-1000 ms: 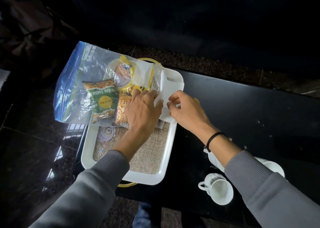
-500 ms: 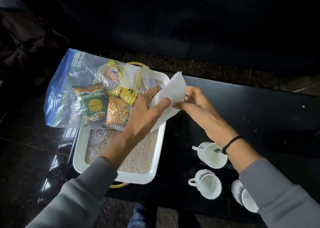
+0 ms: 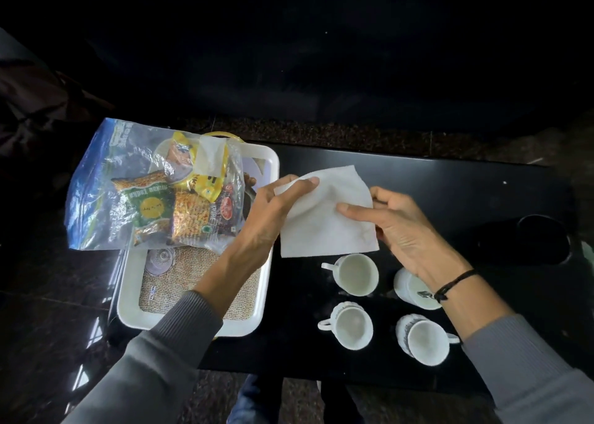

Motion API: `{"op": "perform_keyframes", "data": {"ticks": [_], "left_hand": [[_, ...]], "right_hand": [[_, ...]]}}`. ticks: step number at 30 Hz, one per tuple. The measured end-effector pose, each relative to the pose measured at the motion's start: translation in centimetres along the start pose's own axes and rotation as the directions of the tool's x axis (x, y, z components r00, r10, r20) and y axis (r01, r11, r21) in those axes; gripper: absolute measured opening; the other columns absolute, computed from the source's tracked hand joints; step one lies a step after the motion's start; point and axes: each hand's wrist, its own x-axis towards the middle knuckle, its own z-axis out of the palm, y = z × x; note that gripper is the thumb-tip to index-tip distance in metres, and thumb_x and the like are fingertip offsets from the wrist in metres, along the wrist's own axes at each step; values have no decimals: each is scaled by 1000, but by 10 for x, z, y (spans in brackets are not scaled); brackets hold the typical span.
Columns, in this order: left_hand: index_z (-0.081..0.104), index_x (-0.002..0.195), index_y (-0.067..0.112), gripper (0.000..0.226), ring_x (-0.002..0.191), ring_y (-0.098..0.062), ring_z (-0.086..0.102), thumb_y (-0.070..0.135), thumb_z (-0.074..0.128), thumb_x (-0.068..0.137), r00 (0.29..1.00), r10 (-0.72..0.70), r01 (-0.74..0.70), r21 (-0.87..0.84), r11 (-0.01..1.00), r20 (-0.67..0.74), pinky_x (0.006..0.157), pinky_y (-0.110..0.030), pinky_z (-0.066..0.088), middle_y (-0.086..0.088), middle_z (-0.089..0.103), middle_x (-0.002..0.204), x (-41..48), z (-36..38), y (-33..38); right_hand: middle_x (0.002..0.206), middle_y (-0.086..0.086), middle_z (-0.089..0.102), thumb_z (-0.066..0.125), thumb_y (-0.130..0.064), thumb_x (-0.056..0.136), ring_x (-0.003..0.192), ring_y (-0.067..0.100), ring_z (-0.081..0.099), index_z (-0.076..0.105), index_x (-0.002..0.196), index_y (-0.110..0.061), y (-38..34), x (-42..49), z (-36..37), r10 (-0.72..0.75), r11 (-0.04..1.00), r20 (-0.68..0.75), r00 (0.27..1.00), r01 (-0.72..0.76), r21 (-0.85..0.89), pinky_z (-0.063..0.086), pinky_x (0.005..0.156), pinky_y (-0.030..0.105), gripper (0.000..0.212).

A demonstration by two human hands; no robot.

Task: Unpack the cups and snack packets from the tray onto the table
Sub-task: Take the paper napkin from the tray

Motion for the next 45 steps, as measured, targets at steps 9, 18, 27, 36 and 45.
{"op": "perform_keyframes", "data": {"ticks": [9,18,27,36,45], "left_hand": [[65,125,15,42,106,-22,74,19,82,86,994,-25,16,83,996,110,81,-32,62,-5,76,116,-12,56,-21],[49,143,20,56,112,-23,72,6,72,94,968,-34,-1,140,990,250,80,-34,63,-7,72,124,-1,125,-25],[50,143,28,56,80,-4,74,5,67,95,929,-88,-25,297,955,360,54,-15,52,-3,73,122,17,181,-31],[56,134,15,46,69,-17,75,10,74,93,955,-134,53,293,955,264,52,-28,59,-3,79,111,36,239,-38],[65,121,12,31,61,-14,73,8,75,92,950,-179,83,342,936,257,51,-26,58,-3,80,97,46,270,-49]], "right_hand": [[106,3,81,89,-17,76,98,22,78,77,112,-20,25,-42,-53,-2,991,-126,992,19,135,61,71,30,38],[115,7,79,76,-12,90,107,23,75,74,120,-13,43,-83,-115,-40,952,-186,982,94,292,62,88,34,31],[115,11,78,76,-9,89,105,24,76,74,120,-11,61,-104,-170,-29,904,-202,979,112,414,62,75,27,31],[93,5,81,68,6,88,96,24,76,83,85,-25,55,-122,-238,-84,974,-648,757,201,108,62,85,37,35],[69,-15,61,61,-14,91,64,7,56,78,94,-23,21,-123,-274,-339,814,-675,655,-156,-560,38,46,12,20]]}}
